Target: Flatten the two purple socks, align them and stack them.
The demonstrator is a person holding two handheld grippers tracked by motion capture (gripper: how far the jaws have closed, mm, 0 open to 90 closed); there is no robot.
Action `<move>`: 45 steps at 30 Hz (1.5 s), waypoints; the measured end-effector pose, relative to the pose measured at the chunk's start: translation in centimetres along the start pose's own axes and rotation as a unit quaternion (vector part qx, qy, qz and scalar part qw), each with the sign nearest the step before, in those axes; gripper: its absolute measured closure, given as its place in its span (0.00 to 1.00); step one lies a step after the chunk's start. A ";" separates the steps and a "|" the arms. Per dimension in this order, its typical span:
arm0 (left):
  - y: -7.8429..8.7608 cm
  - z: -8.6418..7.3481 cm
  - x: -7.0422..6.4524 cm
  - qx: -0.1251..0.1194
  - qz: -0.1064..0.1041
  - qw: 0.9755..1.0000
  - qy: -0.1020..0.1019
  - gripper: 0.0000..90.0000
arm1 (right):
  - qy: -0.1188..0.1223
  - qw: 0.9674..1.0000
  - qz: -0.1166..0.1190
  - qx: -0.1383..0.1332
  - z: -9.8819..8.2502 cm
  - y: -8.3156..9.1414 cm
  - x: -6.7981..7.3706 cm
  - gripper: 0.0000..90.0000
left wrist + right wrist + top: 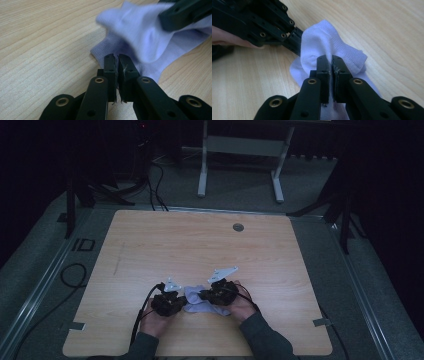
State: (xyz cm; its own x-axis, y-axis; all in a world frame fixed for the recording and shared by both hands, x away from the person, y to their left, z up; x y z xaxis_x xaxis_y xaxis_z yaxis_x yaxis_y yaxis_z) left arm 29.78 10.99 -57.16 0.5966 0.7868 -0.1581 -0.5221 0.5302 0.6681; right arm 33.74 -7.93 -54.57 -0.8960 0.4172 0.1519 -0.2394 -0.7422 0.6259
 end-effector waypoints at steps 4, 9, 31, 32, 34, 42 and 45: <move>0.0 0.0 0.0 0.001 -0.002 1.000 0.001 0.94 | -0.004 1.000 0.005 0.010 -0.3 -0.8 0.0 0.94; 0.0 0.0 0.0 0.001 -0.002 1.000 0.002 0.94 | 0.003 1.000 0.011 0.019 -0.5 -1.3 0.2 0.89; 0.1 -0.1 0.1 0.002 -0.006 1.000 0.005 0.94 | 0.000 0.999 0.005 0.035 -0.8 -2.1 0.2 0.90; 0.1 -0.1 0.1 0.002 -0.006 1.000 0.006 0.94 | -0.002 0.999 0.008 0.032 -0.7 -2.1 0.2 0.91; 0.1 -0.1 0.1 0.001 -0.006 1.000 0.007 0.94 | -0.003 1.000 0.009 0.027 -0.6 -1.9 0.2 0.91; 0.1 -0.1 0.1 0.001 -0.006 1.000 0.009 0.94 | -0.015 0.999 0.029 0.034 -0.9 -2.3 0.2 0.88; 0.1 -0.1 0.1 0.002 -0.008 1.000 0.010 0.94 | -0.015 0.999 0.037 0.032 -1.1 -2.6 0.3 0.79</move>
State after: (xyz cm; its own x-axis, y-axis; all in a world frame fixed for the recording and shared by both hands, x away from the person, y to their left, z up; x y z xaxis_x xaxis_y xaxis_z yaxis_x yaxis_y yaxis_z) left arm 29.79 11.17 -57.19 0.5925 0.7846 -0.1825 -0.5107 0.5411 0.6681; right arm 33.71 -6.44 -56.96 -0.8989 0.3779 0.2216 -0.1473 -0.7372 0.6595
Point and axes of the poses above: each handheld gripper's, and its own axes: y roughly backward along the jaws, z roughly out of its top, x roughly to its left, the point moved 2 cm from there along -y, roughly forward along the jaws, and after that the axes turned 5 degrees about -x, right-handed, at the moved point
